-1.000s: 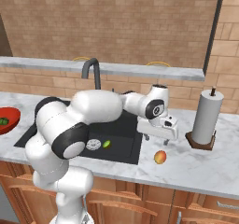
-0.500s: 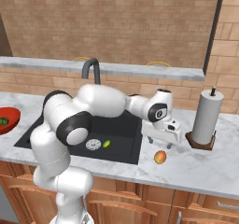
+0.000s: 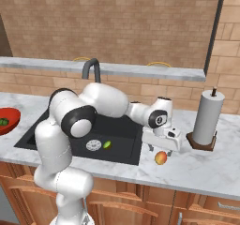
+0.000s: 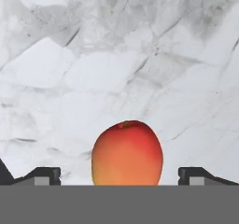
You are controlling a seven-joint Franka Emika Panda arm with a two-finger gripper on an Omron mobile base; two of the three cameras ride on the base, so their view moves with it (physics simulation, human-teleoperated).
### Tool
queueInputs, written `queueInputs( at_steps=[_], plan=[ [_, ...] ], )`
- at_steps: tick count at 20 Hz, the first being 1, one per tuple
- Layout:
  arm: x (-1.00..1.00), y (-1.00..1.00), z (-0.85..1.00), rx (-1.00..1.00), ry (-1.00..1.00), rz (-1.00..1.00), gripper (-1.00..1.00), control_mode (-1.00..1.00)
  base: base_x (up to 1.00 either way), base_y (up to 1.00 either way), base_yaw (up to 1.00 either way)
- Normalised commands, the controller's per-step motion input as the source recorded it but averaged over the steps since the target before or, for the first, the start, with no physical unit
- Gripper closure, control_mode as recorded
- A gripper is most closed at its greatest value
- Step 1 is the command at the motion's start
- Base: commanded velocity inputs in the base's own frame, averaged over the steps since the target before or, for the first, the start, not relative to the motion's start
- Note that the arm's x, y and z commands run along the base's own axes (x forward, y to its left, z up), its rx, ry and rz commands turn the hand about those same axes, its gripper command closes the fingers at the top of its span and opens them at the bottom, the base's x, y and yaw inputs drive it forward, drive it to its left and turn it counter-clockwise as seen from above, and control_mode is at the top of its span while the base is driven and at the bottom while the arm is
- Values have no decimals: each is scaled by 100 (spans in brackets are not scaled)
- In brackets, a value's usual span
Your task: There is a mixed pile of frozen fruits and vegetables on the counter. Locate all the frozen vegetables and place the items in a bowl on the counter. Take all the frozen fruits and defrost them in a running sink.
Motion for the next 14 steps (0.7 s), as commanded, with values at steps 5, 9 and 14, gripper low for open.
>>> queueInputs(
  at_steps=[5,9,14],
  plan=[
    [0,0,-45,-2,6,0,-100,-100,0,0,0],
    [0,-1,-27,0,6,0,-100,-100,0,0,0],
    [0,-1,-14,0,3,0,100,-100,0,0,0]
  ],
)
